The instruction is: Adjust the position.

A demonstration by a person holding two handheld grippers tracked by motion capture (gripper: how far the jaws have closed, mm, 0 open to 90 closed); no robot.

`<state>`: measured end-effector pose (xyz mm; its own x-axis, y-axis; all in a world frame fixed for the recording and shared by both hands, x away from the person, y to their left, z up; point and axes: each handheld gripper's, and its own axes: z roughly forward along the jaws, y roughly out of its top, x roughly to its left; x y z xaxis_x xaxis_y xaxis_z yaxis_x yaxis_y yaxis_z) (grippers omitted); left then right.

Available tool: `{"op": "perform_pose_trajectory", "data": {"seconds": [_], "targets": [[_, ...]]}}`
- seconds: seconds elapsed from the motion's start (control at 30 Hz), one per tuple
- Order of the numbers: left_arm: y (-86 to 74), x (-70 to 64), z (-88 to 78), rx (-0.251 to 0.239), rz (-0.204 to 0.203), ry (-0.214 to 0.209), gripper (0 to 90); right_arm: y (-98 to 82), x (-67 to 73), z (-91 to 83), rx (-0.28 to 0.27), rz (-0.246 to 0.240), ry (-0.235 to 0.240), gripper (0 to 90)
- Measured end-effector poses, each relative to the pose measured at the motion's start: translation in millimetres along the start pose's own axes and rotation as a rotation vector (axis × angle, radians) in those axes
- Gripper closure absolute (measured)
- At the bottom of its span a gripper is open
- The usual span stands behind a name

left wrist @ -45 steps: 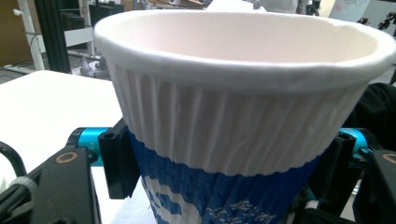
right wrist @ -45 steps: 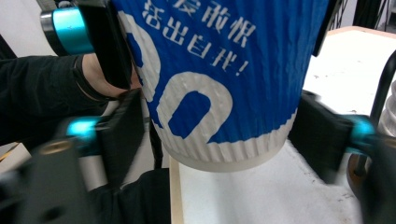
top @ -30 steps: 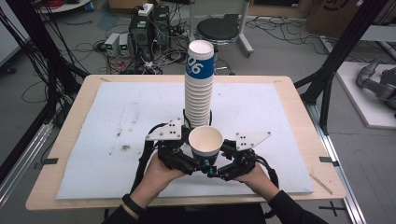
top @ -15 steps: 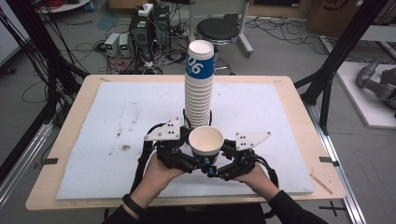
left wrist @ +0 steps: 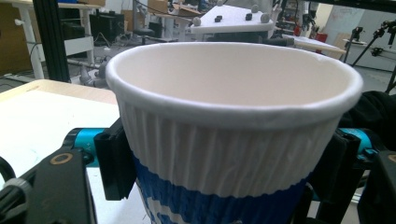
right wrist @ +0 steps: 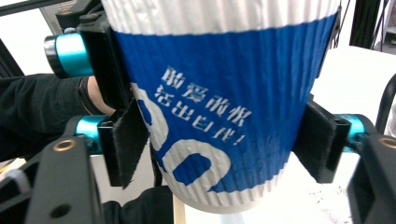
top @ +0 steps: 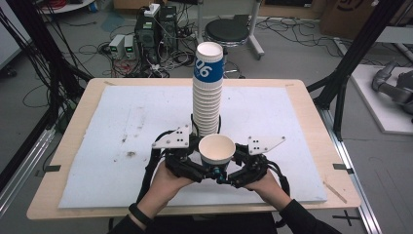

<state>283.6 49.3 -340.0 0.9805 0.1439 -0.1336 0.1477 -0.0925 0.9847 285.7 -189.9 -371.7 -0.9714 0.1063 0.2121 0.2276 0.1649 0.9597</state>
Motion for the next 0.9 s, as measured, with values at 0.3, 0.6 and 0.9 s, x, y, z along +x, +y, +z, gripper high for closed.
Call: {"op": "perform_pose_trajectory", "data": {"seconds": [0.3,0.6,0.9], "targets": [[2.3,-0.6,-1.0,-0.012,-0.006,0.011,18.6,-0.4,-0.4,0.7,0.012,-0.009,-0.003,27.9],[4.9,-1.0,-3.1,-0.034,-0.023,0.001,18.0,-1.3,0.5,2.3,0.019,-0.020,0.002,28.0],[5.2,-1.1,-3.2,-0.048,-0.035,-0.002,18.1,-1.7,0.3,2.6,0.016,-0.026,-0.002,28.0]]}}
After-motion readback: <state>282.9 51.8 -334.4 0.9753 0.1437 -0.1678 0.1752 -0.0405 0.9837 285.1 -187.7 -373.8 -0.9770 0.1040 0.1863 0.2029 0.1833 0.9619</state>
